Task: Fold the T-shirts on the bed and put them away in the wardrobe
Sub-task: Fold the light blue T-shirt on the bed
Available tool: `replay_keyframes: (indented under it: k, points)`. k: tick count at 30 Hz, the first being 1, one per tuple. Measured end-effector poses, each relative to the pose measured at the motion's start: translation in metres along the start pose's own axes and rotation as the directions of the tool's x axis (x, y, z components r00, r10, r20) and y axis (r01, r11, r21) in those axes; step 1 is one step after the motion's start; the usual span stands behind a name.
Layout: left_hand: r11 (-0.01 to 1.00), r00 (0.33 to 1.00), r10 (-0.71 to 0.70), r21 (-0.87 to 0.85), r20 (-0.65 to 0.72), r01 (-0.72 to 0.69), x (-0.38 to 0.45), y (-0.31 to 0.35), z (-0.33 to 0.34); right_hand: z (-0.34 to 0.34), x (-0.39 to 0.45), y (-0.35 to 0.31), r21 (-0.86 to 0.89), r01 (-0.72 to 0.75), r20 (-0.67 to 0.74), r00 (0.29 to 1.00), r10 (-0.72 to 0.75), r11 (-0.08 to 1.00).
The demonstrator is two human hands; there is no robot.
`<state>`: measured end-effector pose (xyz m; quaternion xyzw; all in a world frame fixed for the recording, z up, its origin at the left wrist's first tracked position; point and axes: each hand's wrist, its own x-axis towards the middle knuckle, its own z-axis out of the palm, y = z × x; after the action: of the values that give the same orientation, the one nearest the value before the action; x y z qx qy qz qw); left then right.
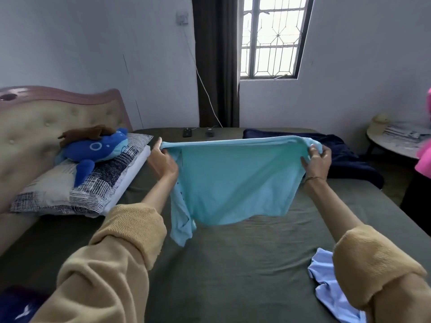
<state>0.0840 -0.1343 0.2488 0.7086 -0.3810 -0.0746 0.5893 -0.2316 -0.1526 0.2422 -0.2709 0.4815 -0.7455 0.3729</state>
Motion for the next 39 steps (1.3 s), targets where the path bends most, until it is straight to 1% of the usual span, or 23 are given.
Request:
replay_keyframes:
  k: [2, 4, 6, 8, 9, 11, 13, 14, 16, 18, 21, 23, 26, 28, 31, 34, 36, 39]
  points:
    - [0.999, 0.999, 0.048, 0.001, -0.016, -0.048, -0.011, -0.010, -0.003, -0.013, -0.003, 0.001, 0.011, 0.005, -0.024, 1.000, -0.005, 1.000]
    - [0.997, 0.999, 0.054, 0.052, 0.000, -0.054, -0.028, -0.029, -0.007, -0.031, -0.008, 0.012, -0.025, 0.004, -0.105, 0.994, -0.007, 1.000]
    - [0.985, 0.998, 0.055, 0.161, 0.037, -0.060, -0.048, -0.057, -0.010, -0.053, -0.014, 0.031, -0.124, 0.024, -0.233, 0.971, -0.053, 0.992]
    - [0.947, 0.992, 0.049, 0.311, 0.117, -0.083, -0.070, -0.091, -0.014, -0.079, -0.024, 0.055, -0.238, -0.007, -0.314, 0.947, -0.070, 0.971]
    - [0.916, 0.987, 0.028, 0.392, 0.156, -0.087, -0.082, -0.108, -0.015, -0.093, -0.030, 0.070, -0.318, -0.062, -0.346, 0.937, -0.055, 0.946]
    - [0.855, 0.970, -0.017, 0.507, 0.241, -0.111, -0.108, -0.144, -0.022, -0.129, -0.045, 0.107, -0.452, -0.238, -0.424, 0.905, 0.027, 0.860]
    - [0.782, 0.941, -0.039, 0.597, 0.337, -0.181, -0.132, -0.176, -0.029, -0.158, -0.062, 0.136, -0.478, -0.388, -0.487, 0.864, 0.130, 0.788]
    - [0.743, 0.923, -0.041, 0.629, 0.383, -0.228, -0.144, -0.191, -0.031, -0.172, -0.069, 0.147, -0.489, -0.435, -0.504, 0.848, 0.163, 0.756]
    - [0.676, 0.883, -0.044, 0.665, 0.468, -0.318, -0.165, -0.220, -0.034, -0.195, -0.082, 0.163, -0.539, -0.483, -0.517, 0.836, 0.182, 0.690]
    - [0.611, 0.837, -0.066, 0.685, 0.544, -0.397, -0.186, -0.245, -0.035, -0.216, -0.094, 0.180, -0.579, -0.524, -0.533, 0.823, 0.197, 0.624]
    - [0.543, 0.762, -0.127, 0.688, 0.635, -0.482, -0.220, -0.277, -0.037, -0.249, -0.110, 0.210, -0.596, -0.550, -0.544, 0.812, 0.210, 0.585]
    - [0.489, 0.726, -0.154, 0.690, 0.670, -0.533, -0.238, -0.291, -0.037, -0.265, -0.119, 0.225, -0.604, -0.571, -0.571, 0.797, 0.199, 0.555]
    - [0.370, 0.668, -0.183, 0.680, 0.722, -0.633, -0.260, -0.313, -0.042, -0.289, -0.131, 0.256, -0.638, -0.577, -0.582, 0.795, 0.172, 0.509]
    - [0.323, 0.636, -0.203, 0.664, 0.744, -0.674, -0.269, -0.324, -0.044, -0.305, -0.135, 0.279, -0.617, -0.606, -0.597, 0.776, 0.202, 0.502]
    - [0.263, 0.620, -0.181, 0.645, 0.764, -0.718, -0.282, -0.336, -0.046, -0.320, -0.144, 0.296, -0.608, -0.616, -0.581, 0.775, 0.249, 0.501]
    - [0.196, 0.610, -0.160, 0.630, 0.776, -0.751, -0.293, -0.342, -0.051, -0.330, -0.154, 0.304, -0.639, -0.598, -0.562, 0.793, 0.237, 0.484]
    - [0.150, 0.600, -0.190, 0.627, 0.777, -0.764, -0.302, -0.343, -0.053, -0.337, -0.164, 0.300, -0.628, -0.603, -0.566, 0.788, 0.243, 0.492]
    - [0.104, 0.588, -0.231, 0.620, 0.775, -0.777, -0.319, -0.340, -0.056, -0.355, -0.172, 0.301, -0.663, -0.562, -0.534, 0.818, 0.212, 0.494]
